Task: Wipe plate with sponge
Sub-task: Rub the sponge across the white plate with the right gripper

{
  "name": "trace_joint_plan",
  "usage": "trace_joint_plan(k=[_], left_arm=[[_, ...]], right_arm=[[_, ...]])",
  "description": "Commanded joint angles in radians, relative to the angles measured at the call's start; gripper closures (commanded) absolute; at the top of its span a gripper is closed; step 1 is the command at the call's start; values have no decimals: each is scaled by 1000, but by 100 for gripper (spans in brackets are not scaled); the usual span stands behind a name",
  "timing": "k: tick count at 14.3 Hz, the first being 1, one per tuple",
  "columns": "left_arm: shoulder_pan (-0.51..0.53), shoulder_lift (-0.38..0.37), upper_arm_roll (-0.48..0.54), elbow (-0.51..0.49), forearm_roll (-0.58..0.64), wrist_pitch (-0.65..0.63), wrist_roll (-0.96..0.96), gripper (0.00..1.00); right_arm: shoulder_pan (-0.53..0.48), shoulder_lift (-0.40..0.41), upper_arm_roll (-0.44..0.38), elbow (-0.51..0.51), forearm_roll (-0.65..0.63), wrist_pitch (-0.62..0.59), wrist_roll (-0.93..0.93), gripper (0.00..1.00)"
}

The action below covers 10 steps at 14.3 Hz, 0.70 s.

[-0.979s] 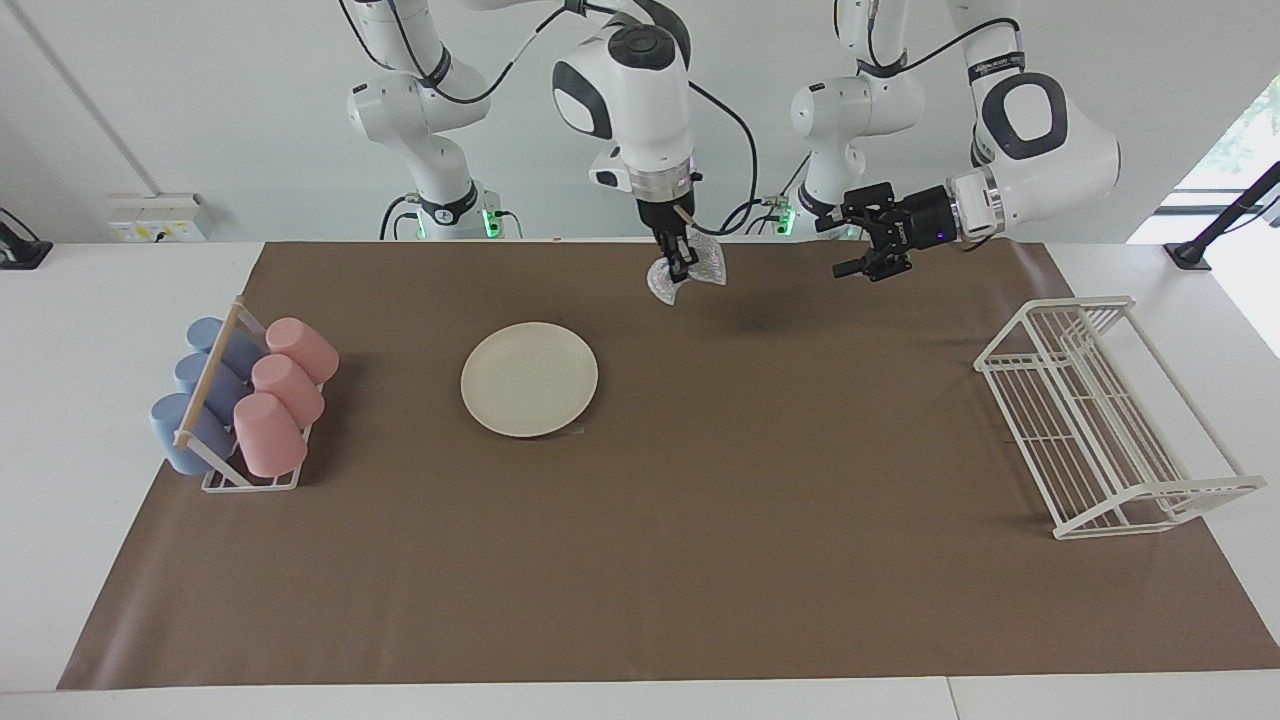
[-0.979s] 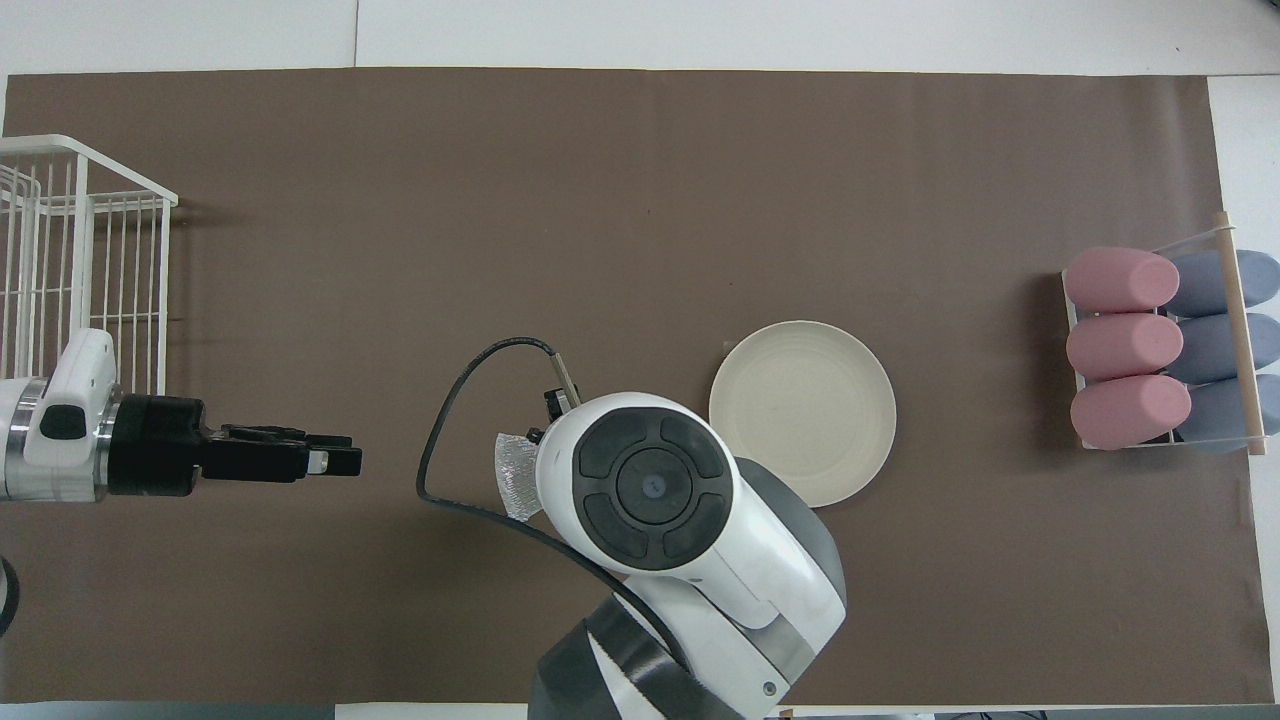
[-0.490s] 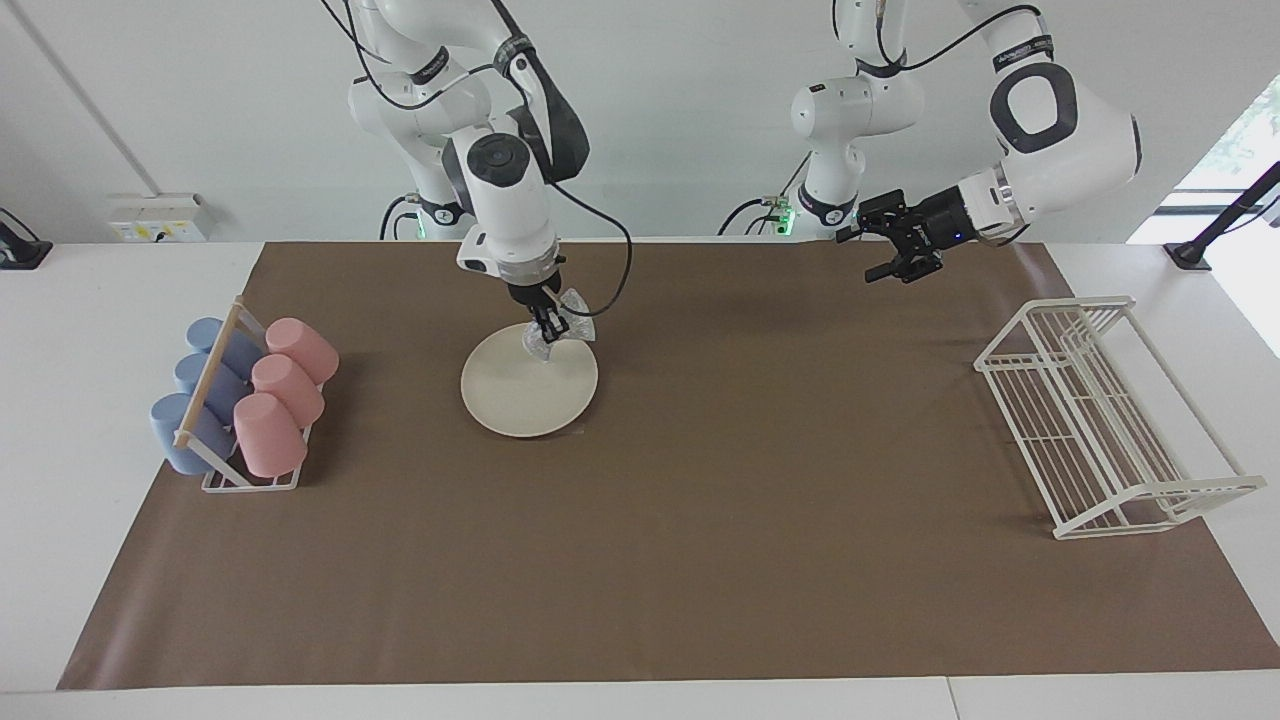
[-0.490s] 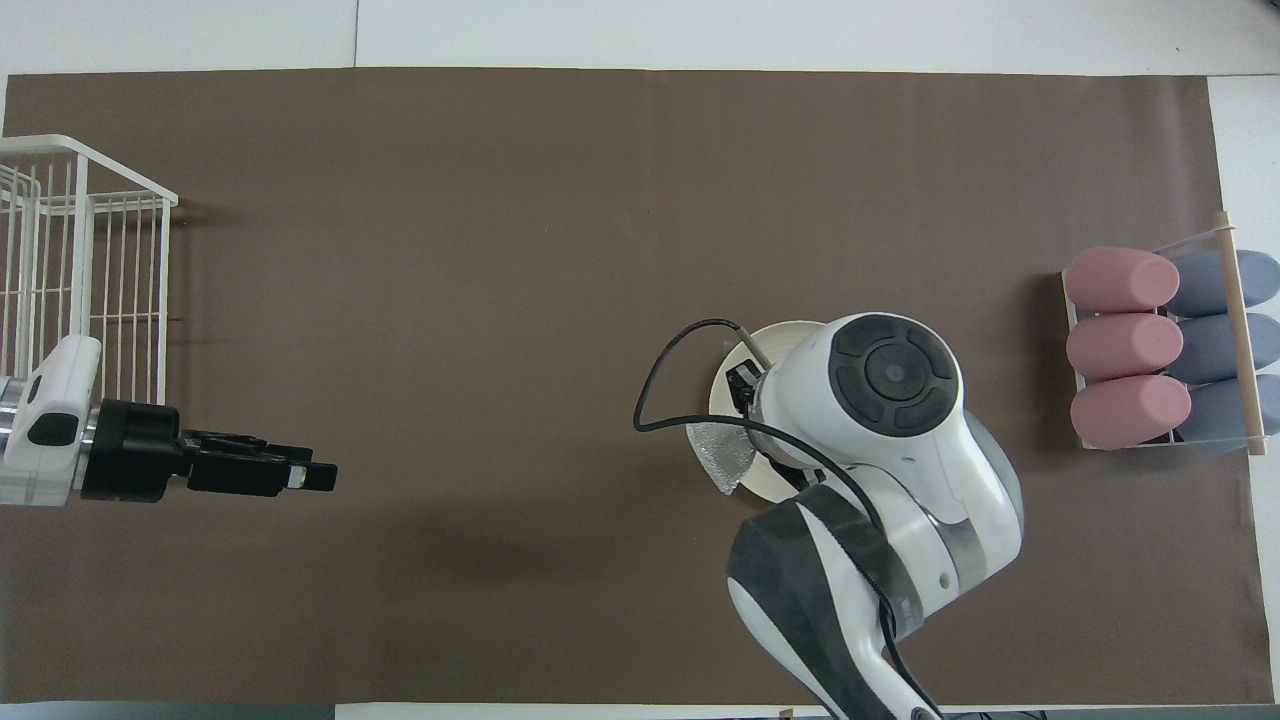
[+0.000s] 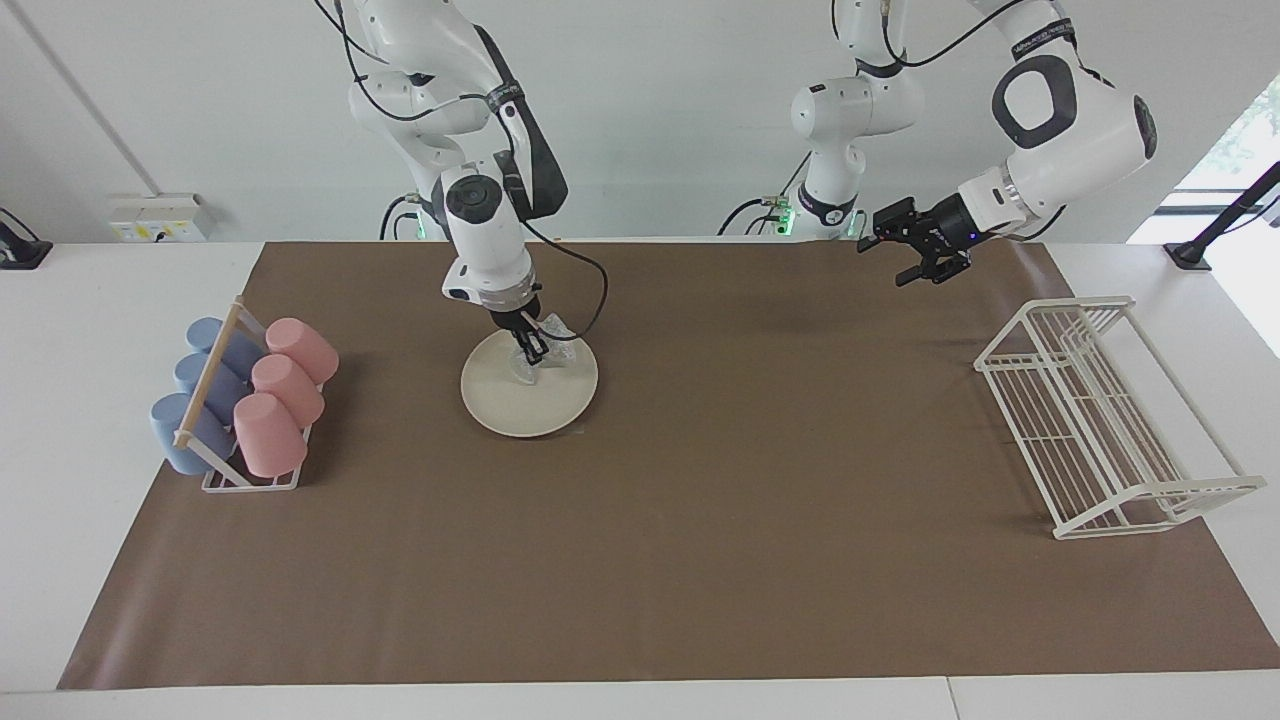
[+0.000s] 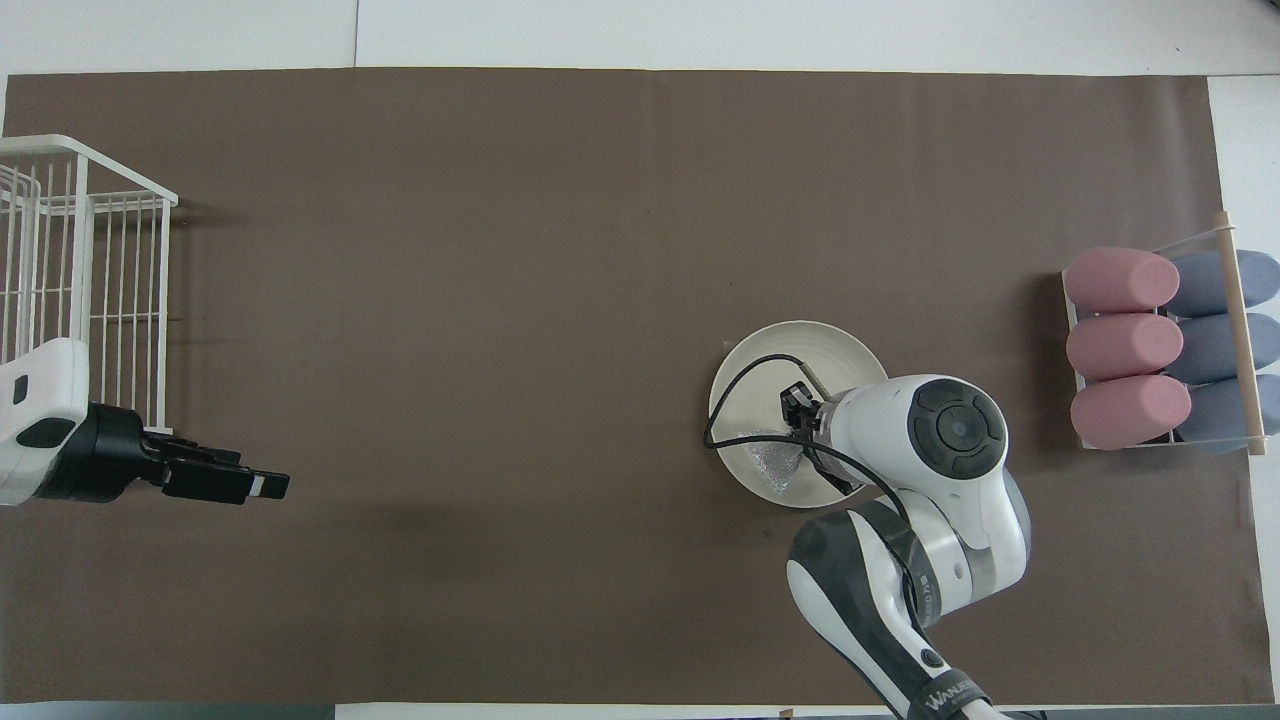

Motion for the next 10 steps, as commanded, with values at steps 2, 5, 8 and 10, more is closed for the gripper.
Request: trace_joint_plan(k=[2, 5, 8, 10], left_arm=[[-14, 9, -14, 18, 83, 37, -98, 0], [-27, 9, -17, 18, 93, 59, -295, 0], [-27, 9, -17, 18, 94, 77, -300, 0], [-26, 8, -16, 21, 94, 77, -298, 0]], right_arm=[[-8, 80, 9, -12, 22, 87, -64, 100], [-45, 100, 6, -12, 22, 112, -159, 100], [-141, 109, 6, -9, 22, 115, -326, 100], [-165, 111, 6, -9, 22, 116, -355, 100]])
